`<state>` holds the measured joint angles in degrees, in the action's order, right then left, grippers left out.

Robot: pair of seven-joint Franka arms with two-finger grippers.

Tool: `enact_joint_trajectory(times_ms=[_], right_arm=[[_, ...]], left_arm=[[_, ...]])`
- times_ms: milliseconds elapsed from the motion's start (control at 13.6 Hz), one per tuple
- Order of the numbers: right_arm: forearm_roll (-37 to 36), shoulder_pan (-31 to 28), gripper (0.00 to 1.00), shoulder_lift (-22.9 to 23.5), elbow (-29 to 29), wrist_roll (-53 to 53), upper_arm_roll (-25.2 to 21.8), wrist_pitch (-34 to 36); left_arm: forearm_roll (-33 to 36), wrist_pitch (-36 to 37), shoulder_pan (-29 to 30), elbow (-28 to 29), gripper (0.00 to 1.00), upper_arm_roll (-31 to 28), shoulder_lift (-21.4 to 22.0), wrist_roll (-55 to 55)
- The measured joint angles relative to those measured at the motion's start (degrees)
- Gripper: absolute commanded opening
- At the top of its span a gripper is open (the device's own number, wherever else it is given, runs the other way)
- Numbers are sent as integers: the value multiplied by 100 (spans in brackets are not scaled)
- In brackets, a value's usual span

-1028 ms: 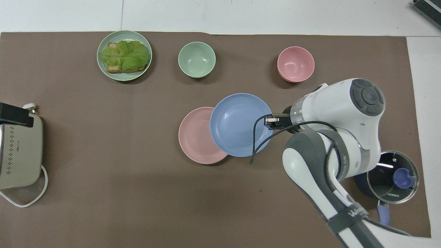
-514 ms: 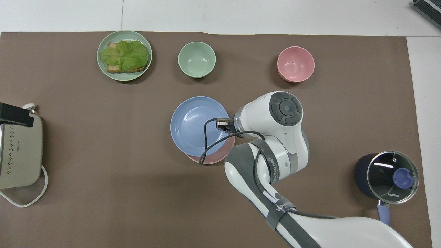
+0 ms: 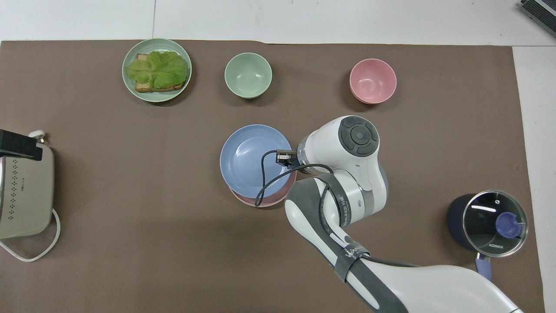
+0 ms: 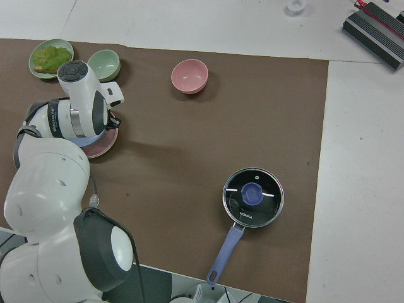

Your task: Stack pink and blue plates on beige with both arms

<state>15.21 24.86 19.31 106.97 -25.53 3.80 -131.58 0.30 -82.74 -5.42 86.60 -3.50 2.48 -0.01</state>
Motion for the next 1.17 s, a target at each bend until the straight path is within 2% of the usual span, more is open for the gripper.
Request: enact_joint_trajectory(times_ms=[440,514,587,734,1028,1174], right_arm=[[0,-46,0,-118,339,635,-11,2],[0,-83,18,-128,351,701,-12,2],[0,-112,43,-131,360,730,-12,2],[0,-128,100,-132,363,733,-12,-2],[-37,-127,100,-154,266,733,-25,-16],[-378,-195,100,-241,145,733,-149,-17]], left_arm=[[0,0,0,0,100,0,0,0],[0,0,0,0,100,0,0,0],[0,0,0,0,100,0,0,0],[0,0,0,0,100,0,0,0],[0,0,0,0,100,0,0,0],[0,0,0,0,100,0,0,0]])
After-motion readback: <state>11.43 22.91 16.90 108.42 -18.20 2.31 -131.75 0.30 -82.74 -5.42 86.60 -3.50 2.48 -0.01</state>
